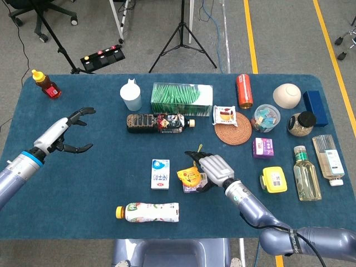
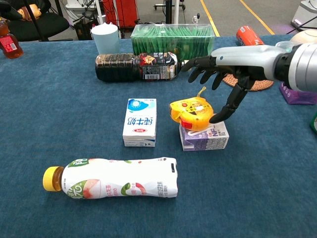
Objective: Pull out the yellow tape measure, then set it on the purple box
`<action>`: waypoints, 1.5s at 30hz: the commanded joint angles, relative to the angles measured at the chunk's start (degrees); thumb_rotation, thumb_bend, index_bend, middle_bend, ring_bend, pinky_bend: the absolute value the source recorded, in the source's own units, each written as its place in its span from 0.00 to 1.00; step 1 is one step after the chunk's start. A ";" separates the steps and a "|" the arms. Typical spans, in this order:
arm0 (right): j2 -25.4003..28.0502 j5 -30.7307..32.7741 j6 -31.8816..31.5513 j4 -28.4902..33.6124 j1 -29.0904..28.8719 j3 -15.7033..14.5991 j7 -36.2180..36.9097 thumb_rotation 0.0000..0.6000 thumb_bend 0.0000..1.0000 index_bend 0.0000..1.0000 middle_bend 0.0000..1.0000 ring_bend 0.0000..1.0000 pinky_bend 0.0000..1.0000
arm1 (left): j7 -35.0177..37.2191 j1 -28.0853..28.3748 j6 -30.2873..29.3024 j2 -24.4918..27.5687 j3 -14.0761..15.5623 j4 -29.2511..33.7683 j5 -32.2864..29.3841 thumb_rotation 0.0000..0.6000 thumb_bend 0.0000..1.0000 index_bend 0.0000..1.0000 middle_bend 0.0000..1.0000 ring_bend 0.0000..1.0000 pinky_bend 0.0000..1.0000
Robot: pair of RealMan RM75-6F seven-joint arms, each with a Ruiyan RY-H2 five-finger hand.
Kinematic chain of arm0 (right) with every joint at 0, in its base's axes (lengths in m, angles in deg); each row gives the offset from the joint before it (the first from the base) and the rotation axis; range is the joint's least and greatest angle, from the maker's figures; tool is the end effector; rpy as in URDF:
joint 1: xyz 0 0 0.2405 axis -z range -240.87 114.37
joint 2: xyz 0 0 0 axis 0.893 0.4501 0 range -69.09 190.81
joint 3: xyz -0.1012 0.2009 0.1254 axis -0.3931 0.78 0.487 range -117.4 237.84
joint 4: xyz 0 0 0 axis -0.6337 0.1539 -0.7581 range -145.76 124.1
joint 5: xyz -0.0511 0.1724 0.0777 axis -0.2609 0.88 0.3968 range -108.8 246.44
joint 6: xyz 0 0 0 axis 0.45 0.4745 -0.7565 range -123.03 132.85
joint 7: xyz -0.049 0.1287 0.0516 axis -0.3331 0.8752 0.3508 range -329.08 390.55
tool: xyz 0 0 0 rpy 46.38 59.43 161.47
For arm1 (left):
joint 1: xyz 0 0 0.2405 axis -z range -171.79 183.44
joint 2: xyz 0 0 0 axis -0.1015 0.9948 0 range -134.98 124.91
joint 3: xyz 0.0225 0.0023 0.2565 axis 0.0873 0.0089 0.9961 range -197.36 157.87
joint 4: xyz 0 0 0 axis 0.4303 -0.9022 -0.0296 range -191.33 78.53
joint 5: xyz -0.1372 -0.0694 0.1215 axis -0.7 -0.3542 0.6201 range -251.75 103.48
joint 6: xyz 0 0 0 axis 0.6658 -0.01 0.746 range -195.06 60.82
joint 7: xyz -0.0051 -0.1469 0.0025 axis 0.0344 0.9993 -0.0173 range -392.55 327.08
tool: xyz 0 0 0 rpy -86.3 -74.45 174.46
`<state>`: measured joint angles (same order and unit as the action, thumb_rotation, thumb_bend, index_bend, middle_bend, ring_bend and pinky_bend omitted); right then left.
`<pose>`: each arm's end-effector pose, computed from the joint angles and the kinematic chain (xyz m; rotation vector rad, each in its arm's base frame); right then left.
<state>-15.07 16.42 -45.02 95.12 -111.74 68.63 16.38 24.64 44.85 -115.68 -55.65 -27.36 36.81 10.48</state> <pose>-0.1035 -0.3157 0.0262 1.9770 -1.2742 0.9572 -0.1941 0.3474 0.1865 -1.5555 -1.6584 -1.2856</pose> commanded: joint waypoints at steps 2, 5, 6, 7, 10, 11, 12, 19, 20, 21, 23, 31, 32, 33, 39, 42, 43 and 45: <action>0.69 -1.41 -2.81 0.82 1.47 1.25 1.96 1.00 0.14 0.12 0.19 0.17 0.21 | -1.08 -0.94 -0.97 0.73 0.44 -0.22 0.20 1.00 0.26 0.09 0.07 0.00 0.18; 0.48 -3.12 -6.43 0.61 3.37 2.34 4.22 1.00 0.14 0.20 0.25 0.22 0.23 | -4.41 -2.30 -2.39 1.60 1.08 -0.01 0.10 1.00 0.26 0.09 0.07 0.00 0.18; 0.59 -3.87 -7.69 0.37 4.12 2.61 4.89 1.00 0.14 0.25 0.27 0.24 0.25 | -6.02 -3.00 -3.02 1.94 1.38 0.14 -0.15 1.00 0.26 0.09 0.07 0.00 0.18; 0.73 -4.39 -8.61 0.19 4.65 2.77 5.24 1.00 0.14 0.27 0.29 0.25 0.25 | -7.26 -3.57 -3.50 2.18 1.61 0.32 -0.44 1.00 0.26 0.09 0.07 0.00 0.18; 0.65 -6.41 -13.62 -0.95 6.85 3.57 5.63 1.00 0.16 0.37 0.35 0.33 0.32 | -12.54 -6.04 -5.51 2.73 2.55 0.72 -2.04 1.00 0.26 0.14 0.07 0.00 0.20; 0.42 -6.91 -14.71 -1.19 7.36 3.67 5.72 1.00 0.16 0.40 0.36 0.35 0.34 | -14.10 -6.61 -6.08 2.67 2.70 0.82 -2.49 1.00 0.26 0.18 0.07 0.00 0.22; 0.32 -7.29 -15.82 -1.51 7.88 3.82 5.72 1.00 0.18 0.44 0.39 0.38 0.36 | -15.94 -7.22 -6.65 2.63 2.92 0.76 -2.95 1.00 0.26 0.21 0.07 0.00 0.23; 1.59 -8.81 -22.48 -3.95 11.83 2.73 0.72 1.00 0.27 0.57 0.50 0.53 0.54 | -30.40 -13.44 -15.39 -0.79 3.38 -0.16 -8.06 1.00 0.26 0.40 0.20 0.12 0.32; 1.95 -8.70 -23.26 -4.31 12.55 2.36 -0.33 1.00 0.28 0.58 0.52 0.54 0.56 | -31.76 -14.52 -17.07 -1.50 3.40 -0.51 -8.42 1.00 0.26 0.43 0.22 0.15 0.34; 2.15 -8.61 -23.57 -4.40 12.93 2.18 -0.68 1.00 0.28 0.59 0.53 0.55 0.58 | -32.33 -15.08 -17.95 -1.85 3.41 -0.71 -8.54 1.00 0.26 0.44 0.24 0.16 0.35; 2.97 -8.13 -24.29 -4.37 14.39 1.62 -0.96 1.00 0.29 0.60 0.55 0.57 0.59 | -33.78 -17.07 -21.22 -3.16 3.29 -1.40 -8.95 1.00 0.27 0.48 0.28 0.20 0.37; 6.19 -6.62 -26.77 -4.54 20.25 -0.42 -0.45 1.00 0.30 0.66 0.59 0.61 0.64 | -39.41 -23.56 -30.21 -7.31 4.73 -3.91 -7.57 1.00 0.27 0.55 0.36 0.27 0.39; 6.31 -6.67 -26.94 -4.51 20.56 -0.47 -0.39 1.00 0.30 0.66 0.59 0.61 0.64 | -39.76 -23.87 -30.61 -7.52 4.80 -3.96 -7.41 1.00 0.27 0.55 0.36 0.27 0.39; 6.49 -6.69 -27.26 -4.52 21.10 -0.58 -0.33 1.00 0.30 0.66 0.59 0.61 0.64 | -40.21 -24.32 -31.08 -7.79 4.96 -4.01 -7.19 1.00 0.27 0.55 0.36 0.27 0.39; 7.74 -6.28 -30.22 -3.86 24.66 -1.41 -0.67 1.00 0.30 0.66 0.59 0.61 0.64 | -41.57 -26.73 -32.42 -8.07 6.45 -2.99 -5.96 1.00 0.27 0.55 0.36 0.27 0.39; 8.00 -6.79 -32.70 -3.32 27.05 -1.80 -0.06 1.00 0.30 0.66 0.59 0.61 0.64 | -42.67 -28.10 -33.89 -8.39 7.04 -2.19 -4.90 1.00 0.27 0.55 0.36 0.27 0.39; 8.07 -6.93 -33.14 -3.29 27.58 -1.89 0.20 1.00 0.30 0.66 0.59 0.61 0.64 | -42.93 -28.36 -34.19 -8.50 7.19 -2.08 -4.57 1.00 0.27 0.55 0.36 0.27 0.39; 8.26 -7.34 -34.13 -3.35 28.87 -2.16 0.95 1.00 0.30 0.66 0.59 0.61 0.64 | -43.57 -28.97 -34.76 -8.71 7.65 -1.77 -3.74 1.00 0.27 0.55 0.36 0.27 0.39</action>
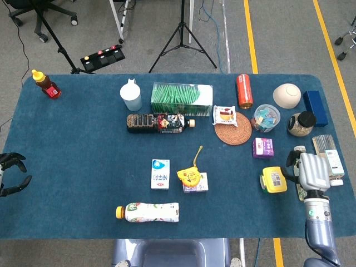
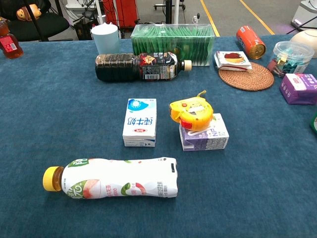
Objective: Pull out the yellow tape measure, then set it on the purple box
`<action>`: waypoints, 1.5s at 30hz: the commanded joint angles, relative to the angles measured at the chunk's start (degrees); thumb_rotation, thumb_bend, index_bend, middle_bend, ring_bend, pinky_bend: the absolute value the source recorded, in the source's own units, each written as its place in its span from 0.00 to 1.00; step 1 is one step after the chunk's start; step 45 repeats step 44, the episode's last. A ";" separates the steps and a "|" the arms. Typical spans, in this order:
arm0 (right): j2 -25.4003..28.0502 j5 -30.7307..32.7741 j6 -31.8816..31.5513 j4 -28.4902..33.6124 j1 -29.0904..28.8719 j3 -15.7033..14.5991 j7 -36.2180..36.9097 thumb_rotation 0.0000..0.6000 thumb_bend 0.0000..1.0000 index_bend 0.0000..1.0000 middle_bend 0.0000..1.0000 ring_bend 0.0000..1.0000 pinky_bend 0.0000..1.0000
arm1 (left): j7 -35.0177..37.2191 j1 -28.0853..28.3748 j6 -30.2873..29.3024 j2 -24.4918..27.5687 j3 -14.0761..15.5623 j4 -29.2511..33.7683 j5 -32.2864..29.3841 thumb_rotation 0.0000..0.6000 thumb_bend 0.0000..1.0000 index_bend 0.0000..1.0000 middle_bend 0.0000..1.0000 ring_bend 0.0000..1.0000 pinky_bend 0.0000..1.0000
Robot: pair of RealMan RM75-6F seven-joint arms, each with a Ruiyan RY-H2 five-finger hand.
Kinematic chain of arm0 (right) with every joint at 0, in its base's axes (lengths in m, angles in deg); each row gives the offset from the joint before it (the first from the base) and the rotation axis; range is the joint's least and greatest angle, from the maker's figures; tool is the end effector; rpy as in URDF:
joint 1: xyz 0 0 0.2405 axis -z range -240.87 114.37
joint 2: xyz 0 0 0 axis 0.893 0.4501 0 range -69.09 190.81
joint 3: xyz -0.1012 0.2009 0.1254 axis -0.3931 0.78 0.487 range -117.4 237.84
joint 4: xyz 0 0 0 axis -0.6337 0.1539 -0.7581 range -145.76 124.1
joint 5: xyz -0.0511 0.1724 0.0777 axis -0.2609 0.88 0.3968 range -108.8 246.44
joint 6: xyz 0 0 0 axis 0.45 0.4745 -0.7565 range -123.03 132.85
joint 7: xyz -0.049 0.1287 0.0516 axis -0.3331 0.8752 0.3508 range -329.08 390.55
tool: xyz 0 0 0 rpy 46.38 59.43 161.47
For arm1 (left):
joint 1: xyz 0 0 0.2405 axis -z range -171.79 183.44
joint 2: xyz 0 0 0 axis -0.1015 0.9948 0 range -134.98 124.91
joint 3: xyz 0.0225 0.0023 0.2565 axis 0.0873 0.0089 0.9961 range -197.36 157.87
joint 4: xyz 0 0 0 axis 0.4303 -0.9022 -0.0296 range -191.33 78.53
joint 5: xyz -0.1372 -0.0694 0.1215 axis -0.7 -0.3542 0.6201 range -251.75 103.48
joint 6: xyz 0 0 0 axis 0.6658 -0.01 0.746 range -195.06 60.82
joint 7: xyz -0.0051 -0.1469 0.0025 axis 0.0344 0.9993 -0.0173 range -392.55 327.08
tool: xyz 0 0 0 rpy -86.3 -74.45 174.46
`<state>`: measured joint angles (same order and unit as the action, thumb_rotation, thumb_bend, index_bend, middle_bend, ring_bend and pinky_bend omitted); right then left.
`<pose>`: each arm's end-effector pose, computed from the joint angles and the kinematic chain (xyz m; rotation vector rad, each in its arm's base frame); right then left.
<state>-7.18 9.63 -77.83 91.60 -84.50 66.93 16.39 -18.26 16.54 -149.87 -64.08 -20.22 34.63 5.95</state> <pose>-0.2641 -0.2644 0.1527 1.2266 -0.9998 0.8702 -0.3158 0.2078 0.2006 -1.3214 -1.0388 -0.9931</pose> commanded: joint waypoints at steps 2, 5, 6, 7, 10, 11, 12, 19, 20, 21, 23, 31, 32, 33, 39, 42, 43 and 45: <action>0.66 -1.01 -2.20 0.05 3.07 -0.79 1.86 1.00 0.30 0.66 0.59 0.61 0.64 | -1.47 -1.27 -0.87 -0.32 1.07 1.01 1.59 1.00 0.27 0.55 0.36 0.27 0.39; 1.07 -1.94 -3.12 -0.07 5.00 -1.79 2.91 1.00 0.30 0.66 0.59 0.61 0.64 | -2.44 -1.83 -0.85 -0.44 1.88 1.75 2.67 1.00 0.27 0.55 0.36 0.27 0.39; 1.16 -2.63 -3.26 -0.27 5.71 -2.36 3.40 1.00 0.30 0.66 0.59 0.61 0.64 | -2.73 -2.00 -0.72 -0.53 2.14 1.99 2.96 1.00 0.27 0.55 0.36 0.27 0.39; 1.24 -3.09 -3.41 -0.44 6.15 -2.69 3.65 1.00 0.30 0.66 0.59 0.61 0.64 | -2.84 -2.10 -0.63 -0.62 2.25 2.08 3.09 1.00 0.27 0.55 0.36 0.27 0.39; 1.38 -4.25 -4.99 -1.03 8.16 -3.43 4.31 1.00 0.30 0.66 0.59 0.61 0.64 | -3.23 -2.52 0.20 -1.13 2.69 2.25 2.90 1.00 0.27 0.55 0.36 0.27 0.39; 1.44 -4.39 -5.43 -1.04 8.78 -3.60 4.68 1.00 0.30 0.66 0.59 0.61 0.64 | -3.29 -2.66 0.51 -1.21 2.91 2.38 2.83 1.00 0.27 0.55 0.36 0.27 0.39; 1.56 -4.73 -5.93 -1.05 9.51 -3.75 5.19 1.00 0.30 0.66 0.59 0.61 0.64 | -3.42 -2.83 0.68 -1.24 3.05 2.58 2.84 1.00 0.27 0.55 0.36 0.27 0.39; 2.61 -6.70 -7.88 -1.55 13.03 -4.27 7.43 1.00 0.30 0.66 0.59 0.61 0.64 | -5.57 -2.63 0.22 -1.03 3.11 4.25 5.93 1.00 0.27 0.55 0.36 0.27 0.39; 2.64 -6.92 -8.00 -1.56 13.22 -4.19 7.58 1.00 0.30 0.66 0.59 0.61 0.64 | -5.87 -2.58 0.13 -0.99 3.04 4.37 6.21 1.00 0.27 0.55 0.36 0.27 0.39; 2.65 -7.12 -8.09 -1.58 13.40 -4.11 7.73 1.00 0.30 0.66 0.59 0.61 0.64 | -6.15 -2.55 0.00 -0.92 2.95 4.51 6.44 1.00 0.27 0.55 0.36 0.27 0.39; 2.73 -7.48 -8.21 -1.59 13.83 -3.91 8.03 1.00 0.30 0.66 0.59 0.61 0.64 | -6.69 -2.58 -0.51 -0.72 2.68 4.95 6.92 1.00 0.27 0.55 0.36 0.27 0.39; 2.74 -8.57 -8.74 -1.36 15.09 -2.60 8.08 1.00 0.30 0.66 0.59 0.61 0.64 | -7.31 -3.05 -1.34 -0.35 2.02 5.95 7.29 1.00 0.27 0.55 0.36 0.27 0.39; 2.78 -8.62 -8.69 -1.25 15.19 -2.41 8.02 1.00 0.30 0.66 0.59 0.61 0.64 | -7.27 -3.09 -1.32 -0.40 1.95 5.89 7.26 1.00 0.27 0.55 0.36 0.27 0.39; 2.84 -8.67 -8.65 -1.12 15.29 -2.22 7.96 1.00 0.30 0.66 0.59 0.61 0.64 | -7.22 -3.12 -1.26 -0.44 1.87 5.81 7.17 1.00 0.27 0.55 0.36 0.27 0.39; 2.80 -9.28 -8.02 -0.69 15.71 -1.27 7.70 1.00 0.30 0.66 0.59 0.61 0.64 | -6.49 -3.40 -1.29 -0.44 1.66 5.32 7.49 1.00 0.27 0.55 0.36 0.27 0.39; 2.57 -9.76 -7.79 -0.78 15.92 -0.95 7.71 1.00 0.30 0.66 0.59 0.61 0.64 | -6.27 -3.60 -1.47 -0.20 1.54 5.39 7.62 1.00 0.27 0.55 0.36 0.27 0.39; 2.52 -9.95 -7.72 -0.78 15.99 -0.80 7.71 1.00 0.30 0.66 0.59 0.61 0.64 | -6.22 -3.62 -1.45 -0.12 1.49 5.41 7.66 1.00 0.27 0.55 0.36 0.27 0.39; 2.53 -10.03 -7.68 -0.78 16.06 -0.69 7.67 1.00 0.30 0.66 0.59 0.61 0.64 | -6.19 -3.64 -1.40 -0.08 1.46 5.43 7.66 1.00 0.27 0.55 0.36 0.27 0.39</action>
